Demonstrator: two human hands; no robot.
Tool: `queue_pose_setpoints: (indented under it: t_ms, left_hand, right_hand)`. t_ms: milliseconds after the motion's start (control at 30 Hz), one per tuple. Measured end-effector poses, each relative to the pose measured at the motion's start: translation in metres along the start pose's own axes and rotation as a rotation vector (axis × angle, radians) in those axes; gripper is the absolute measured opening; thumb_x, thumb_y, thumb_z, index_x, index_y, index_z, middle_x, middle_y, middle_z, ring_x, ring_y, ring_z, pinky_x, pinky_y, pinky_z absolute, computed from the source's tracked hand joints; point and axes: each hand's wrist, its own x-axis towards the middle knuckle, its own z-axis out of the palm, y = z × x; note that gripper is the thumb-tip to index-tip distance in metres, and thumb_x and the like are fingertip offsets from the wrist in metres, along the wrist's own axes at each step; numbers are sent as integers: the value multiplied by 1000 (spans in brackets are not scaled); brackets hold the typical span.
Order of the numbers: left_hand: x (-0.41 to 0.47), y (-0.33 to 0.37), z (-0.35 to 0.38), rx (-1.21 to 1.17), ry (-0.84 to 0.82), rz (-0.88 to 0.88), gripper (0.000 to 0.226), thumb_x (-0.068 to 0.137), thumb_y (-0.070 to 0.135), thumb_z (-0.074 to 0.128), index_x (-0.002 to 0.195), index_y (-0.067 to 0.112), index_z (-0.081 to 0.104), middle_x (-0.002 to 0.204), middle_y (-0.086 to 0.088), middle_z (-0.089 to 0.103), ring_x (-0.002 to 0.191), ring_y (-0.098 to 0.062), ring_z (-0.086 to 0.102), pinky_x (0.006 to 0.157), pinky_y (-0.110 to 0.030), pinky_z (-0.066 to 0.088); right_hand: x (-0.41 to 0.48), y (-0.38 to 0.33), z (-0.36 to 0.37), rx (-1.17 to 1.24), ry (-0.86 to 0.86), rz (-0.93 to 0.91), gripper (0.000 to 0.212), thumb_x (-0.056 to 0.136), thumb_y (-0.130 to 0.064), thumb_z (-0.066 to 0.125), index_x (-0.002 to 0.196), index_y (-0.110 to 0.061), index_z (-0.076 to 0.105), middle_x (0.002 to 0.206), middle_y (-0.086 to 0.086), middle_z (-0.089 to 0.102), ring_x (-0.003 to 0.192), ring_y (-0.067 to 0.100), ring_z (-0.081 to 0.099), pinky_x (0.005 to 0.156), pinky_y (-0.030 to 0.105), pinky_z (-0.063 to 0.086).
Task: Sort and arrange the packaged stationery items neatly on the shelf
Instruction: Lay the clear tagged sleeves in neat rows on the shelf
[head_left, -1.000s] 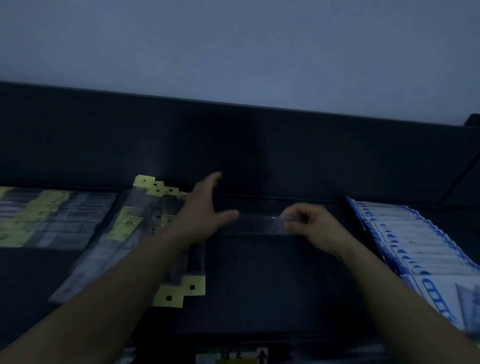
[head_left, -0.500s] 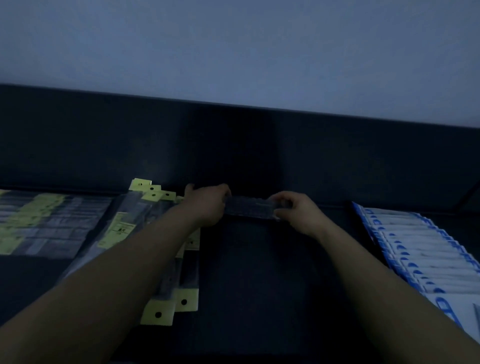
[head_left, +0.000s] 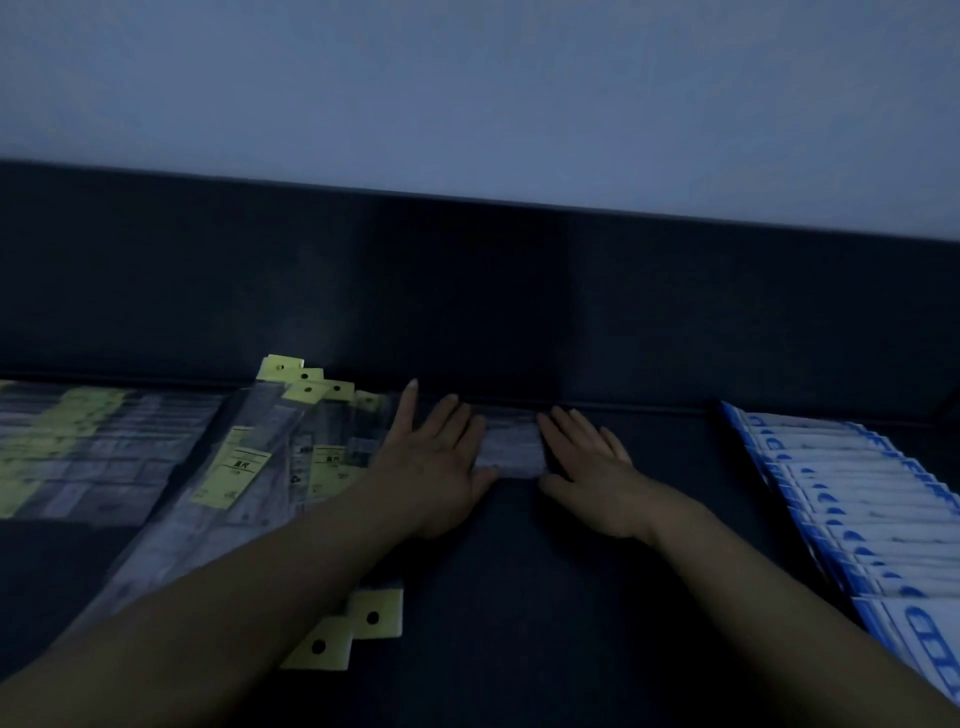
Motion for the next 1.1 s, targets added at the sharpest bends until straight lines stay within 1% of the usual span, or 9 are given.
queue_pose_setpoints:
  t_ms: [100,200,333,433,633,733,867,933,1100]
  left_hand:
    - [-11,-1,0,114,84,33,73,97,55,2,152,9,15,161,-12,9,149,-28,-5,110,-61,-19]
    - [-21,2,4,33,115,34,79,93,54,3,143,6,42,145,-15,46,139,-32,34,113,-60,-7]
    - [-36,12,3,-59,39,-15,83,88,59,-8,153,10,10,160,-12,13,148,-25,9,116,-53,-10]
    - [-41,18,-5,-176,-84,-20,70,99,53,10,153,10,-3,162,-10,-4,148,-21,-2,119,-43,-8]
    - [-50,20,-3,-199,-16,-17,70,97,55,10,154,15,2,162,-6,-3,148,-21,-4,118,-41,-3]
    - [-51,22,-5,-231,49,-71,65,99,52,21,152,15,13,160,-7,10,146,-23,10,118,-41,8]
    - [-45,17,-12,-334,158,-174,46,95,46,45,132,19,46,133,-7,45,120,-25,45,97,-34,40]
    - [-42,12,-16,-383,118,-198,41,93,46,51,123,19,53,126,-8,50,113,-25,48,86,-31,40]
    - [-31,2,-26,-434,-41,-162,30,91,42,56,107,17,60,117,-8,58,107,-27,54,80,-32,41]
  right_hand:
    - [-13,-1,2,-11,5,11,71,99,-47,27,150,-23,-15,156,-5,-24,142,8,-24,118,34,-13]
    - [-27,-1,0,9,-32,19,74,99,-49,29,150,-23,-17,155,-5,-27,142,8,-25,118,31,-13]
    - [-43,-1,2,56,5,3,77,99,-48,33,149,-22,-20,153,-4,-31,140,6,-28,117,28,-14]
    - [-50,-7,0,78,-25,14,79,98,-48,35,149,-21,-20,153,-4,-30,141,8,-26,116,27,-12]
    - [-52,-15,6,45,-20,38,83,96,-52,34,149,-18,-20,155,2,-28,143,14,-24,119,33,-11]
    - [-58,-15,5,79,35,43,84,96,-52,37,149,-18,-18,155,1,-27,143,14,-23,119,32,-10]
    - [-58,-11,2,153,153,64,72,93,-50,46,150,-18,16,157,3,7,143,21,9,118,32,14]
    - [-57,-8,-2,158,171,91,57,92,-48,49,139,-19,35,142,4,27,130,20,27,111,33,30]
    - [-55,-2,-13,195,99,96,43,91,-42,57,127,-21,47,124,1,44,117,16,38,93,27,40]
